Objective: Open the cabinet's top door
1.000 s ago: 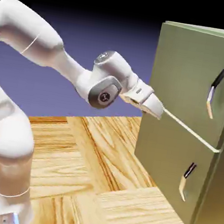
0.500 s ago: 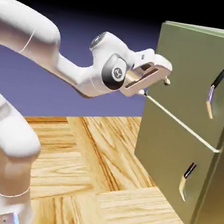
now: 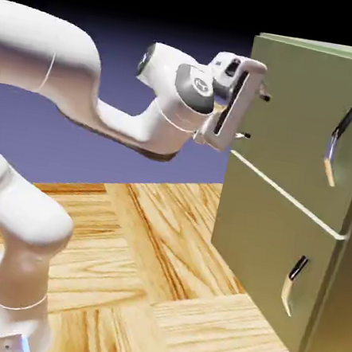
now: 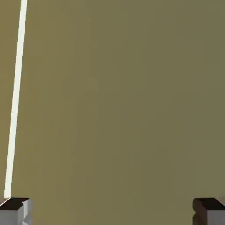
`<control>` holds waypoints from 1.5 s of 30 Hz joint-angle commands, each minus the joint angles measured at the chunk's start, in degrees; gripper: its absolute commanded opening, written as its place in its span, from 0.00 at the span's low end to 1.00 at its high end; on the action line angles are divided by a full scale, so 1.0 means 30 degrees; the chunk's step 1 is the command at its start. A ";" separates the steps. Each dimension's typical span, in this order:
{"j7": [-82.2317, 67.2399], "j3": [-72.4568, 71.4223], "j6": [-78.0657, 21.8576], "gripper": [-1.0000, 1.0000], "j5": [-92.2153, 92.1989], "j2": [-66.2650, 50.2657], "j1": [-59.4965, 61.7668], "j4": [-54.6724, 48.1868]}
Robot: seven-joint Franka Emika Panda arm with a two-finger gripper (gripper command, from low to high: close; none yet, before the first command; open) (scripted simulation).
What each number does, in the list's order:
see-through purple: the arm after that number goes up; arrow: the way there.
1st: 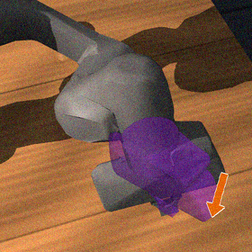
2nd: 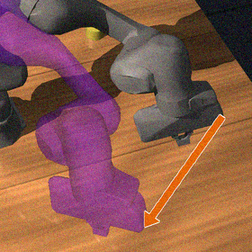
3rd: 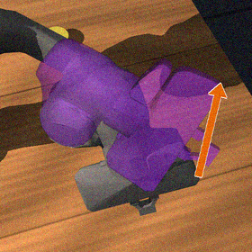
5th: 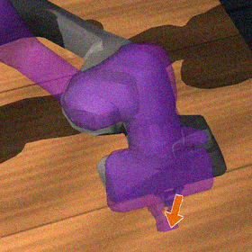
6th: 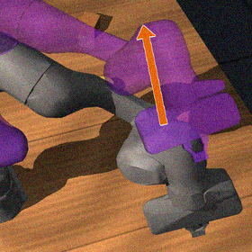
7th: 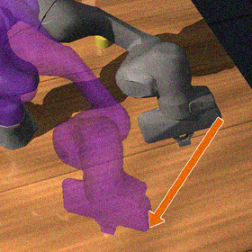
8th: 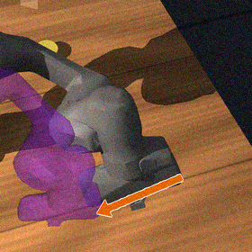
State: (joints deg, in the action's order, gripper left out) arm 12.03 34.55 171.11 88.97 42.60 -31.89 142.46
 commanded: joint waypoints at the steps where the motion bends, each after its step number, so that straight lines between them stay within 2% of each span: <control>1: -0.0284 0.0323 -0.0027 0.50 0.0832 0.0093 -0.0292 -0.0173; 30: -0.8522 0.9679 -0.0813 0.50 2.4922 0.2786 -0.8741 -0.5193; 38: -0.8553 1.2265 -0.1099 0.50 2.5679 0.1840 -1.2552 -0.7968; 39: -0.8553 1.2265 -0.1099 0.00 2.5679 0.1840 -1.2552 -0.7968; 45: -0.7438 0.9789 -0.2297 0.00 2.5017 0.0925 -0.9092 -0.5607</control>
State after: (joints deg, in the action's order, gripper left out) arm -10.26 63.90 164.17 164.18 45.38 -59.16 125.59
